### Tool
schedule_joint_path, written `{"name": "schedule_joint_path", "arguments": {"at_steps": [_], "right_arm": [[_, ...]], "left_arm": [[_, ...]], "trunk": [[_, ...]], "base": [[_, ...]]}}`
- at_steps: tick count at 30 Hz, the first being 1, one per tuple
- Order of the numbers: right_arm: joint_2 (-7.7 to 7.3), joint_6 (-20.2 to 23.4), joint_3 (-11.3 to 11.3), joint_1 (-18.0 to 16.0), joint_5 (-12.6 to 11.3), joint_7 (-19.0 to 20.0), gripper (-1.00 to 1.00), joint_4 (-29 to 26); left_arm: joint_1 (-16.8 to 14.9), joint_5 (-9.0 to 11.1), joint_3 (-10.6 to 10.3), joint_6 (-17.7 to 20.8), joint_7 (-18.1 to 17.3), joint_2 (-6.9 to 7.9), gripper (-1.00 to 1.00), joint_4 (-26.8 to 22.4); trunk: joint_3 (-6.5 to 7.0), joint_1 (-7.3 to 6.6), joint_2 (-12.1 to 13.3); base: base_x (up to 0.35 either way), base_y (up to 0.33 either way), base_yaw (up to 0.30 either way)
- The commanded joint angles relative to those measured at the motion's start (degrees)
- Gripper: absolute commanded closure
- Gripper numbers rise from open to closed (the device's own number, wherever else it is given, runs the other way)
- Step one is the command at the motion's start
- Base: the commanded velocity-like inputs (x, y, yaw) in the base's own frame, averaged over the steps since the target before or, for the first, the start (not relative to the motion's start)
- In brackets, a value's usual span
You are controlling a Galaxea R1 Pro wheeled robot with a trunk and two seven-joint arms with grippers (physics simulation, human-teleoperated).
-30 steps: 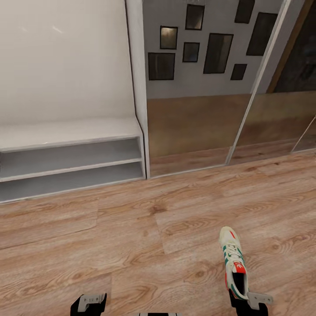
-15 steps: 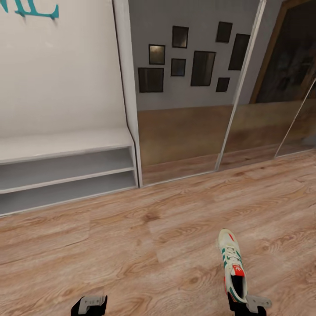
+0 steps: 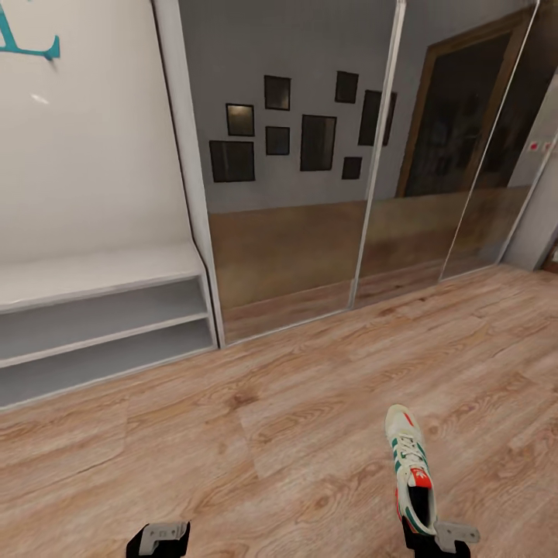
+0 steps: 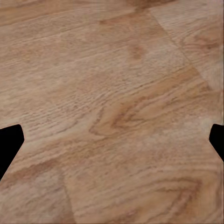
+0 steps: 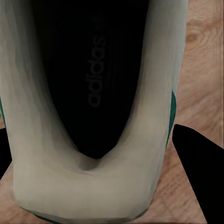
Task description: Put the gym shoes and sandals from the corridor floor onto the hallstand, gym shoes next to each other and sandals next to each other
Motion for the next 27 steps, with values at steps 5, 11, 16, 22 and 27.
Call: {"name": "schedule_joint_path", "arguments": {"at_steps": [5,11,16,22,27], "right_arm": [[0.05,-0.19,-0.53,-0.05,0.40,0.26,1.00,0.07],[0.34,-0.19,-0.53,-0.05,0.41,0.26,1.00,0.07],[0.36,-0.19,-0.53,-0.05,0.40,0.26,1.00,0.07],[0.43,-0.19,-0.53,-0.05,0.41,0.26,1.00,0.07],[0.43,-0.19,-0.53,-0.05,0.40,0.26,1.00,0.07]], "left_arm": [[-0.02,-0.26,0.43,-0.18,-0.25,-0.03,-1.00,0.03],[-0.02,-0.26,0.43,-0.18,-0.25,-0.03,-1.00,0.03],[-0.02,-0.26,0.41,-0.18,-0.25,-0.03,-1.00,0.04],[-0.02,-0.32,0.35,-0.23,-0.31,-0.16,-1.00,0.04],[-0.02,-0.35,0.34,-0.26,-0.33,-0.20,-1.00,0.04]], "trunk": [[1.06,-0.14,0.05],[2.29,-0.29,0.13],[3.01,-0.42,0.24],[2.74,-0.42,0.24],[2.50,-0.42,0.24]], "base": [[0.000,0.000,-0.268],[0.000,0.000,-0.268],[0.000,0.000,-0.268],[0.000,0.000,-0.268],[0.005,0.000,-0.268]]}}
